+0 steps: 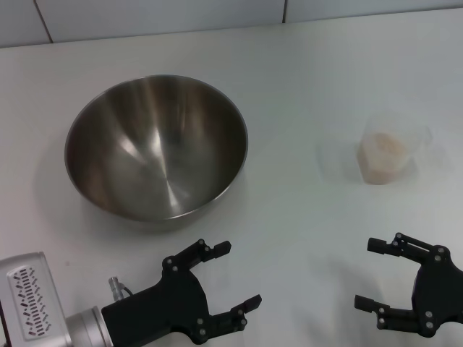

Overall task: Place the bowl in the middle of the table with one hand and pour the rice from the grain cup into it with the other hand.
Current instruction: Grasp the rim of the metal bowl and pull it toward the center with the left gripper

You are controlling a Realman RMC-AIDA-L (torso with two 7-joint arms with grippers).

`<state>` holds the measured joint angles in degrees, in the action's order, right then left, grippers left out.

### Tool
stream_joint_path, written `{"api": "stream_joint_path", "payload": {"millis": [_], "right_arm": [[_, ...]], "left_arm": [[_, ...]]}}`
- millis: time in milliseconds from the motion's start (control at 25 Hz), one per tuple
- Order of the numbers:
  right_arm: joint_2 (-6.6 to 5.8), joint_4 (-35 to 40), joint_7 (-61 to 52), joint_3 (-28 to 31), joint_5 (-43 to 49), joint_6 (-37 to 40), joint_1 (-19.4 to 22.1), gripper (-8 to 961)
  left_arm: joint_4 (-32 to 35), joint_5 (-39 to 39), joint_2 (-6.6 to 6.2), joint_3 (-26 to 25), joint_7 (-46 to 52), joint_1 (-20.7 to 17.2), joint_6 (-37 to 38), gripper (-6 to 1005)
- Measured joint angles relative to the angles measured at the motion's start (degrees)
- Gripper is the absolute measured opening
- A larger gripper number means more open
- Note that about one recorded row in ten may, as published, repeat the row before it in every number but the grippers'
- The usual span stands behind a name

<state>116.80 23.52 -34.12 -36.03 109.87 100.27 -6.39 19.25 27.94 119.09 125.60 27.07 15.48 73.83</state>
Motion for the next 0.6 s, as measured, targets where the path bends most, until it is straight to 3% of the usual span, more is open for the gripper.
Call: {"api": "stream_joint_path", "payload": {"millis": [280,400,480,520,560,600], "right_arm": [[0.0,-0.06,0.01,0.0,0.0,0.09,-0.02,826],[0.0,-0.12,0.07,0.0,-0.05,0.25,-0.01,826],[0.0,-0.15,0.1,0.0,-0.06,0.48,0.03,826],[0.0,-0.14,0.11,0.0,-0.06,0.65,0.07,826],[0.0,-0.14,0.11,0.0,-0.06,0.65,0.07,826],[0.0,-0.1,0.12,0.0,-0.11,1.04,0.12,826]], "left_arm": [[0.0,0.0,0.0,-0.01,0.0,-0.25,0.11,856],[0.68,-0.17,-0.17,-0.33,0.37,-1.09,3.68,855],[2.54,-0.62,-0.59,-3.07,0.82,-2.82,10.42,854],[5.51,-0.67,-1.01,-8.66,2.78,-4.7,17.16,853],[5.51,-0.67,-1.01,-8.66,2.78,-4.7,17.16,853],[9.95,0.2,-1.91,-15.41,8.7,-5.88,20.71,852]]}}
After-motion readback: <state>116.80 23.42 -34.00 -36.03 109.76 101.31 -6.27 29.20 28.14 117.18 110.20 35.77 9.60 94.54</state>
